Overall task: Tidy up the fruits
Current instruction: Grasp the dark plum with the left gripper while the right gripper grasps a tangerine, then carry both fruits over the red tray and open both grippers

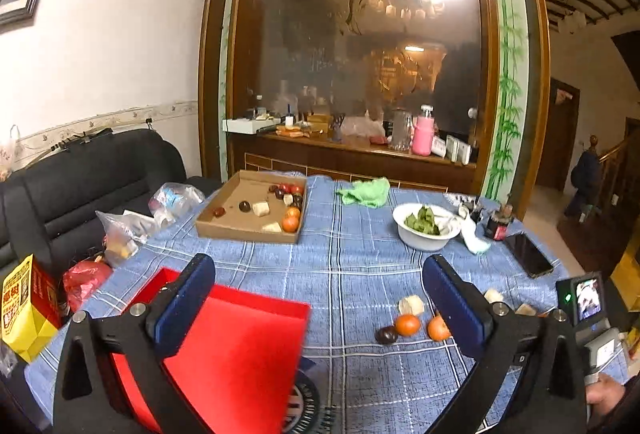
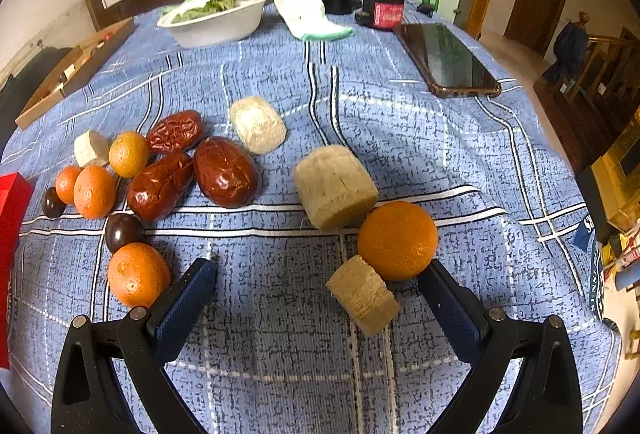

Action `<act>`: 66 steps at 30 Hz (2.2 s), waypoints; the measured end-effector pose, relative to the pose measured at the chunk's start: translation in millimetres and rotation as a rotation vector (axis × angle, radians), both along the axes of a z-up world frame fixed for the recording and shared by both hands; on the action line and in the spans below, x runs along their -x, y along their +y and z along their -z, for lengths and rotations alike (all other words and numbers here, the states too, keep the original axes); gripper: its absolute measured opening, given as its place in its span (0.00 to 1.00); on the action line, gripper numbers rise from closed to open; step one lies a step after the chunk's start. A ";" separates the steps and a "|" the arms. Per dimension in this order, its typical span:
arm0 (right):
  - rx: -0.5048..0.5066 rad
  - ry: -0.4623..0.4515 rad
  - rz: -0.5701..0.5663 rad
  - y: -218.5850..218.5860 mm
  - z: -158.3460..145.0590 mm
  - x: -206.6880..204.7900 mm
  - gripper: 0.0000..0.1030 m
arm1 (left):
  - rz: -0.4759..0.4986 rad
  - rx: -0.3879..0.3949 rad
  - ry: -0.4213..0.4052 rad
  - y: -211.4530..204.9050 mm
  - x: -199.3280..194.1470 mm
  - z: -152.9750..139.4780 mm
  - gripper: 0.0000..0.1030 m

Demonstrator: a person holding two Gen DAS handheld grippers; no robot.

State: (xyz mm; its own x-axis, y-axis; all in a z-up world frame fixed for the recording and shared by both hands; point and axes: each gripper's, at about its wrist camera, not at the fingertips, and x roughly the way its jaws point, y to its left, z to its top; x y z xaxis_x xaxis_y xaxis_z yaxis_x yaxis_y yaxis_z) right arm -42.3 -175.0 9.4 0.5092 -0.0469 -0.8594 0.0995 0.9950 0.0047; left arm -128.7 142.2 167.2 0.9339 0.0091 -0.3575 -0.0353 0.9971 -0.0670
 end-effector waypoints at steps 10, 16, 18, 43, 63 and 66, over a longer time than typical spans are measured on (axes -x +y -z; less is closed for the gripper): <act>-0.012 -0.146 -0.082 10.9 -34.0 43.6 0.99 | 0.105 0.087 0.089 17.4 -11.4 30.2 1.00; -0.024 -0.210 -0.253 49.4 -46.0 55.0 0.98 | 0.106 0.146 0.078 15.5 -8.5 37.6 1.00; -0.007 -0.188 -0.279 64.1 -38.3 47.5 0.92 | 0.103 0.127 0.061 14.0 -5.5 35.6 1.00; -0.275 -0.102 -0.281 56.0 -6.8 14.1 0.46 | 0.318 0.011 0.472 -67.6 -124.1 130.0 0.60; -0.232 -0.140 -0.293 60.0 -12.7 21.8 0.37 | 0.306 0.152 0.424 -37.0 -93.4 117.2 0.23; -0.201 -0.165 -0.290 63.9 -18.8 28.4 0.37 | 0.285 0.195 0.394 -14.1 -74.6 106.0 0.23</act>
